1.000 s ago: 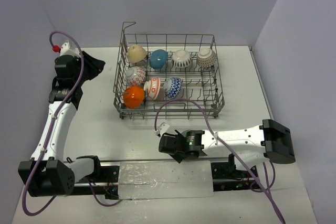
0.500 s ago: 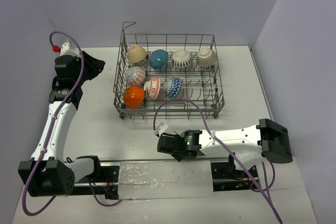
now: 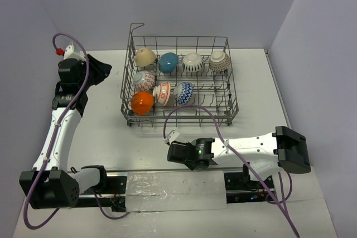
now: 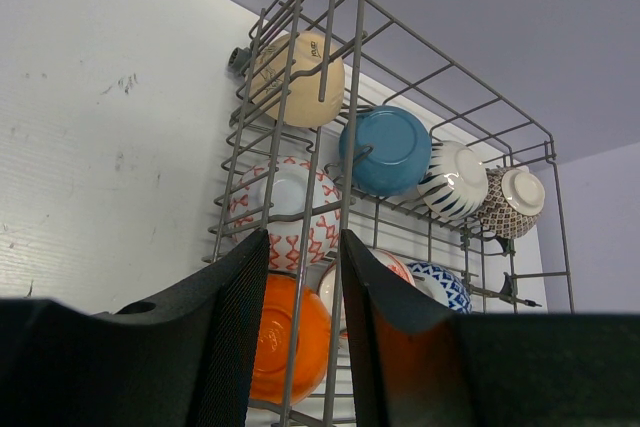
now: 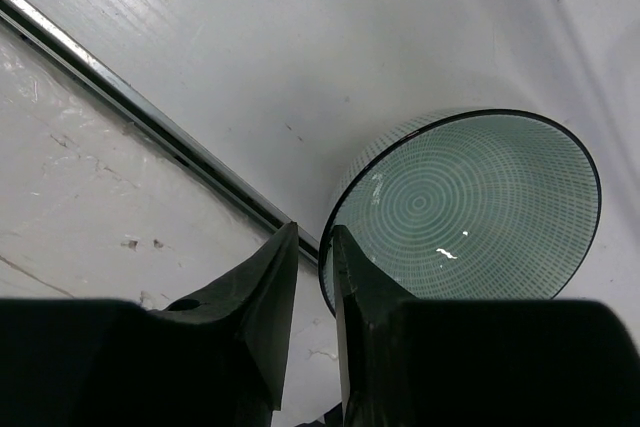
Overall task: Load the bowls into the dish rack
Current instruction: Pick up the bowl from the center of the board.
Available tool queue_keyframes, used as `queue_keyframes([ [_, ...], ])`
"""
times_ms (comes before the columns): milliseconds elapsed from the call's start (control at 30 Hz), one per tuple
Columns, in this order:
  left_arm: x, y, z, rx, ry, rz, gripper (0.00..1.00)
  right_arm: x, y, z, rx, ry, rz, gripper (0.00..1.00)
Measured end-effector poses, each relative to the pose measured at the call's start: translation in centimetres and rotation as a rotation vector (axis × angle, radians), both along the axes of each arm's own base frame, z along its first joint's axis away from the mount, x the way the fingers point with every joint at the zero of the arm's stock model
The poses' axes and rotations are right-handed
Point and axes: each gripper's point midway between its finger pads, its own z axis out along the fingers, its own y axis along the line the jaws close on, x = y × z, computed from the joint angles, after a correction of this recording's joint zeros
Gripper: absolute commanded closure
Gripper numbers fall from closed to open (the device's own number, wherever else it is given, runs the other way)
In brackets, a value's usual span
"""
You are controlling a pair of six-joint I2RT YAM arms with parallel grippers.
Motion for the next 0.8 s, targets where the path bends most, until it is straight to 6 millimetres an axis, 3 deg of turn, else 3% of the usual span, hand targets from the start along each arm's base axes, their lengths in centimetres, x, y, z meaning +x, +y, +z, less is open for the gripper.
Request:
queue_keyframes([
  [800,-0.04,0.0,0.07,0.0,-0.002,0.0,0.59,0.3,-0.14,0.23,-0.009,-0.016,-0.008,0.94],
])
